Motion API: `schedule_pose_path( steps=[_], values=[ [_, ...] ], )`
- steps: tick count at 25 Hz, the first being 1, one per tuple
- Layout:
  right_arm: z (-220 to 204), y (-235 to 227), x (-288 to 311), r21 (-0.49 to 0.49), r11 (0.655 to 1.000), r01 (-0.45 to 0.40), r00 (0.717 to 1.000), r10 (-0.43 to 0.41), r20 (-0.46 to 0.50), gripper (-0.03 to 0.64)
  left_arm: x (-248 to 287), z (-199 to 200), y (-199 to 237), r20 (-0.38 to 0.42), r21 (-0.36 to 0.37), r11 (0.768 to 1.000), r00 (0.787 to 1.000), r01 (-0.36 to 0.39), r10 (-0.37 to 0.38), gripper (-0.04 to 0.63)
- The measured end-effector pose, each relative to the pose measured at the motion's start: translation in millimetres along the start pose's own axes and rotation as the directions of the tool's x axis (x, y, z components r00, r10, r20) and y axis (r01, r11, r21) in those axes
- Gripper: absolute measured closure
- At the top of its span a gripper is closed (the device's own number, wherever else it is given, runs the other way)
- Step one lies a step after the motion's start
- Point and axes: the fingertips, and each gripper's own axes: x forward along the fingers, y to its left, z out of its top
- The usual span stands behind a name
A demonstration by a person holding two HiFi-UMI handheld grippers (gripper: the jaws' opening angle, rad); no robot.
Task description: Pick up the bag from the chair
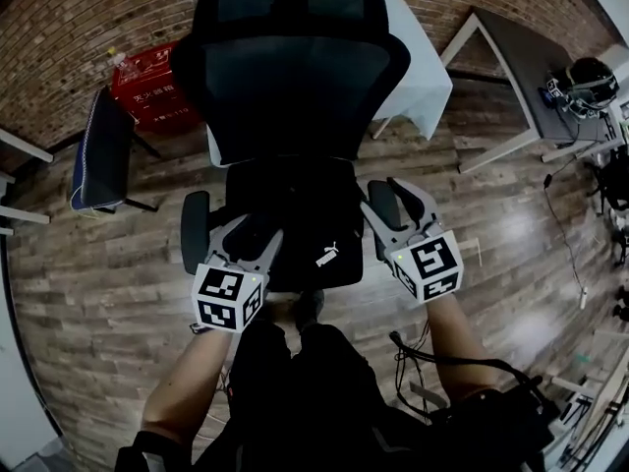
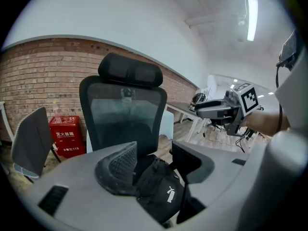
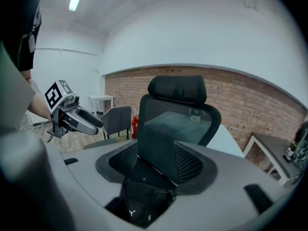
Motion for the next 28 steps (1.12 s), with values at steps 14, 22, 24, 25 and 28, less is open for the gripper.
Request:
schedule_pose_path(
  steps=[14,22,24,25,28],
  values=[
    [-105,46,100,-0.079,0.969,-0.233,0.947,0.208,-0.246,0.304,72,-144,48,-0.286,0.004,0.999,0.957,0.046,-0.043,0.305],
    [-165,58,146,-0.099,0.945,-0.312,0.897,0.258,-0.359,0.301,104,-215,72,-0.392,-0.007,0.999,0.919,0.043,-0.042,0.305],
    [-179,60,159,-0.115,0.935,-0.335,0.883,0.269,-0.384,0.298,114,-230,77,-0.417,0.01,0.999,0.908,0.05,-0.041,0.305],
    [-185,62,166,-0.119,0.931,-0.346,0.877,0.275,-0.395,0.296,119,-238,80,-0.429,0.015,0.998,0.902,0.053,-0.041,0.305],
    [-207,66,186,-0.108,0.92,-0.376,0.852,0.298,-0.431,0.291,134,-262,88,-0.461,0.014,0.998,0.886,0.061,-0.048,0.305]
  ],
)
